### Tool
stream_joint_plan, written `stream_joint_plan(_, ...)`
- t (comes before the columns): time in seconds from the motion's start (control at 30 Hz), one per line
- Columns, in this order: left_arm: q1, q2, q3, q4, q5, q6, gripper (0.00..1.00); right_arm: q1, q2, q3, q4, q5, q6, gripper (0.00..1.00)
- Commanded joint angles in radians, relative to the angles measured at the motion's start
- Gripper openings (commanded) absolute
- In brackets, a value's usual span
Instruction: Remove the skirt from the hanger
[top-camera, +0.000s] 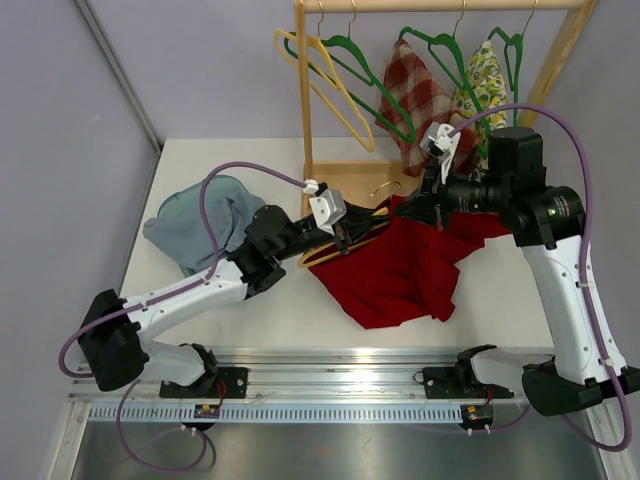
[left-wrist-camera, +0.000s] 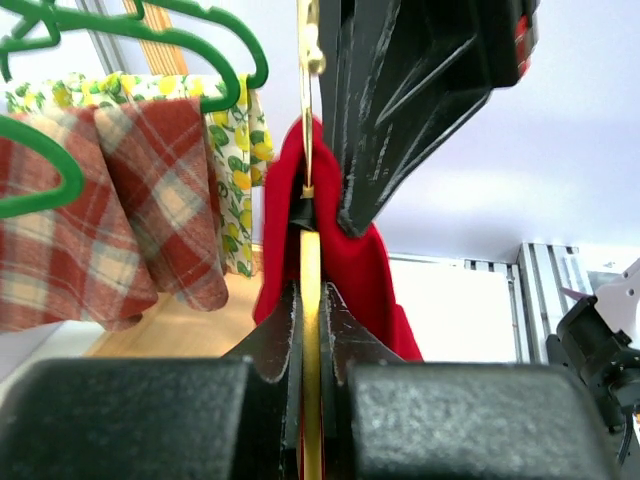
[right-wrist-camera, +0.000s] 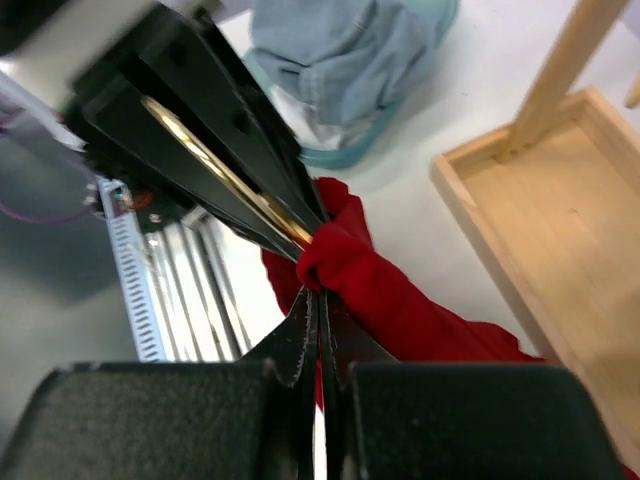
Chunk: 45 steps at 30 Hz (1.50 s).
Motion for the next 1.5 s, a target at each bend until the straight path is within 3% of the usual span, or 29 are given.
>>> stream_joint_plan(0.0,-0.013,-0.129,0.018,0.082,0.056,0.076,0.00,0.002,-0.038,0.014,-0.007,0.213,-0.076,0.00)
stream_joint_plan(0.23,-0.009,-0.299,-0.089,-0.173,0.009,0.235,0.00,-0.019,-0.079,-0.013,0.008,0.259,-0.094,0.00)
stream_joint_plan(0.6,-0.009,-0.642,-0.016,-1.001,-0.090,0.453,0.00,-0.044,-0.111,-0.183,0.070,0.339,-0.096,0.00)
stream_joint_plan(0.83,-0.009,-0.834,-0.034,-1.075,-0.119,0.441,0.00,-0.044,-0.111,-0.366,0.114,0.264,-0.209,0.00)
stream_joint_plan(1.03,-0.009,-0.882,-0.054,-1.123,-0.154,0.429,0.00,-0.044,-0.079,-0.461,0.178,0.256,-0.274,0.00)
stream_joint_plan(1.23,-0.009,-0.862,0.009,-1.301,-0.234,0.406,0.00,-0.088,-0.056,-0.455,0.263,0.379,-0.211,0.00)
stream_joint_plan(1.33,-0.009,-0.848,0.012,-1.347,-0.269,0.391,0.00,-0.208,-0.065,-0.394,0.257,0.208,-0.191,0.00)
stream_joint_plan(1.47,-0.009,-0.793,0.018,-1.390,-0.375,0.378,0.00,-0.253,-0.102,-0.320,0.167,0.025,-0.248,0.00)
